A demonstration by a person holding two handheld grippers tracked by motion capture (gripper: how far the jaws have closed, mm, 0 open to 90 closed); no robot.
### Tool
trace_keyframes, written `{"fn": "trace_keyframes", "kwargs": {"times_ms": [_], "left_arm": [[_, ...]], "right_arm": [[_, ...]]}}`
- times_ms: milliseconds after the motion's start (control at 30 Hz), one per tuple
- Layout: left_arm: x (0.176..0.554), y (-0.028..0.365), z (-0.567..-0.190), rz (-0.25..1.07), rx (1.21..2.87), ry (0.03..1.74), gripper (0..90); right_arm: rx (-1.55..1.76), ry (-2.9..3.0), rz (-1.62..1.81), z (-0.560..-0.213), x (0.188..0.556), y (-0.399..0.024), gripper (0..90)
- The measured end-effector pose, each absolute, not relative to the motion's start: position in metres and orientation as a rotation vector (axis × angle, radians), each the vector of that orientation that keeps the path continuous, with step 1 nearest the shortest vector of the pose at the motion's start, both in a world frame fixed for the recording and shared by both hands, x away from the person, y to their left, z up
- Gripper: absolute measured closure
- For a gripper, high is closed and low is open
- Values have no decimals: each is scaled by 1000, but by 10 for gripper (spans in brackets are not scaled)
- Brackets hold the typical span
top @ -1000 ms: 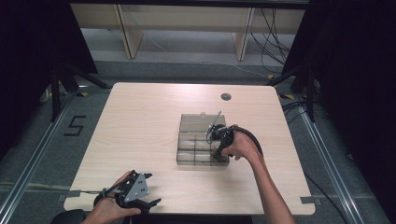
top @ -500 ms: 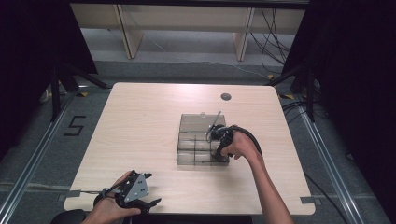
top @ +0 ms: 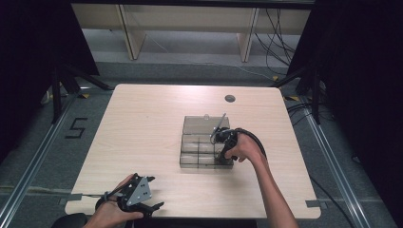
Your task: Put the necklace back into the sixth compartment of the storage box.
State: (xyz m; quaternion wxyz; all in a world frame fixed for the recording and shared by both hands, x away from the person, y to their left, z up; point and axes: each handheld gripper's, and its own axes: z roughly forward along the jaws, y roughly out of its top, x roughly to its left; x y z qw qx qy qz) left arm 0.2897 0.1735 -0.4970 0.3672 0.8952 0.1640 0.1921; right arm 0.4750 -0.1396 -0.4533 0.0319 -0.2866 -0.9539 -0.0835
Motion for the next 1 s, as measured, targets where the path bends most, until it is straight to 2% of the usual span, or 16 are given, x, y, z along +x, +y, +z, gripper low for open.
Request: {"fn": "trace_keyframes", "kwargs": {"times_ms": [100,1000], "left_arm": [[290,173,-497,484,2299,419,150],[290,173,-498,489,2301,419,150]], "right_arm": [[-936,-2918,-288,-449,474,-141,538],[-890,-3015,-430,-420,457,-147,500]]}}
